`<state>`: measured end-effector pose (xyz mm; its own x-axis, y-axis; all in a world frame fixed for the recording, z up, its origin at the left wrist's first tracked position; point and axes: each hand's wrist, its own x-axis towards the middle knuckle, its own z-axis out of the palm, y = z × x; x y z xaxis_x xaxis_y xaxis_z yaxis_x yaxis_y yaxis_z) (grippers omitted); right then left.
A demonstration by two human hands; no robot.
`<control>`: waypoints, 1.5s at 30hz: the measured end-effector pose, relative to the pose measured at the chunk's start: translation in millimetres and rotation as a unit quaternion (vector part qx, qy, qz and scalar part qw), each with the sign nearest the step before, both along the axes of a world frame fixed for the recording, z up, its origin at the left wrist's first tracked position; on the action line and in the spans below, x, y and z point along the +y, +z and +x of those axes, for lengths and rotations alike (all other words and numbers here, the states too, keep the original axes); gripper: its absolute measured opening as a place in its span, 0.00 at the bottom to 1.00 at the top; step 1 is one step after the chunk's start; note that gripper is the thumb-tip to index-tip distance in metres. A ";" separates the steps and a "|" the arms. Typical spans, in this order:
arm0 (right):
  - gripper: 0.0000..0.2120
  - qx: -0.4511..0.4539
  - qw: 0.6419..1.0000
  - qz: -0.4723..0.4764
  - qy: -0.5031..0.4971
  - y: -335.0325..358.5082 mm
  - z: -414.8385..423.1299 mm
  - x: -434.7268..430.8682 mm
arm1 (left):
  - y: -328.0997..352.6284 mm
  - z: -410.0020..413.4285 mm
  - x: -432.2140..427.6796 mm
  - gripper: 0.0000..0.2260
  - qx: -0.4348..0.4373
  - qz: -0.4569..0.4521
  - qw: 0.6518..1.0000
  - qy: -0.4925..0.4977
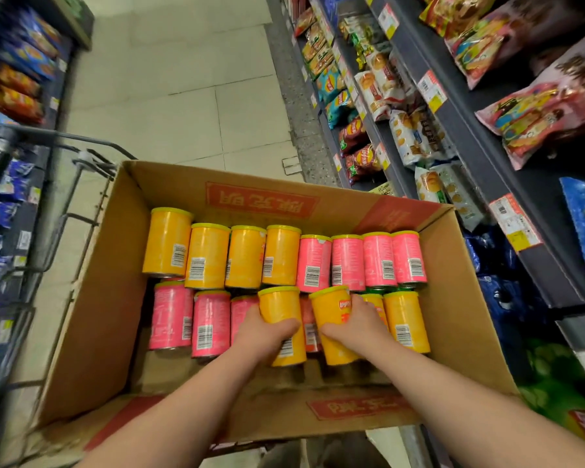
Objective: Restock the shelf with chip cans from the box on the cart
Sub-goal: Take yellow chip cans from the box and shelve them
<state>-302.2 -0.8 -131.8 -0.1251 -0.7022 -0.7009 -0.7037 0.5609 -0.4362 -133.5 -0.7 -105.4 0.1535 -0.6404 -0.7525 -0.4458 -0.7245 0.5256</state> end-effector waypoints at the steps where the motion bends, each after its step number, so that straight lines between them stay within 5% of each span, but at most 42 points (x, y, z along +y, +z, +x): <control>1: 0.38 -0.012 1.000 -0.010 -0.014 6.3 -0.1 2.6 | 4.1 1.1 1.7 0.30 0.010 -0.009 1.000 -0.002; 4: 0.38 -0.046 0.997 -0.039 -0.056 27.5 0.4 13.9 | 18.8 3.6 8.5 0.25 0.036 -0.030 0.999 -0.003; 9: 0.34 -0.057 0.987 -0.094 -0.115 63.2 3.0 42.0 | 46.8 5.5 24.9 0.40 0.062 -0.076 0.995 -0.031; 13: 0.34 -0.061 0.977 -0.129 -0.155 89.1 4.4 66.7 | 66.1 6.1 40.0 0.25 0.101 -0.101 0.988 -0.064; 24: 0.35 -0.011 0.946 -0.199 -0.254 143.9 3.6 153.0 | 103.1 -9.4 88.7 0.36 0.167 -0.163 0.959 -0.160; 29: 0.33 -0.001 0.919 -0.229 -0.321 155.2 -2.6 198.9 | 110.6 -24.8 117.2 0.22 0.232 -0.162 0.941 -0.184; 34: 0.37 -0.001 0.893 -0.252 -0.373 164.6 -8.5 233.9 | 124.4 -40.4 141.8 0.41 0.254 -0.172 0.926 -0.221; 37: 0.34 -0.001 0.881 -0.268 -0.390 173.6 -15.4 255.1 | 128.9 -52.4 155.6 0.42 0.277 -0.169 0.914 -0.244; 45: 0.34 0.019 0.828 -0.294 -0.478 200.1 -51.4 362.5 | 148.2 -112.7 237.9 0.25 0.319 -0.144 0.882 -0.317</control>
<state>-353.6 361.6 68.3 -0.8339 -0.4885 -0.2569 -0.0806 0.5682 -0.8189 -246.2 237.1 42.8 -0.6995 -0.6237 -0.3488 -0.2596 -0.2330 0.9372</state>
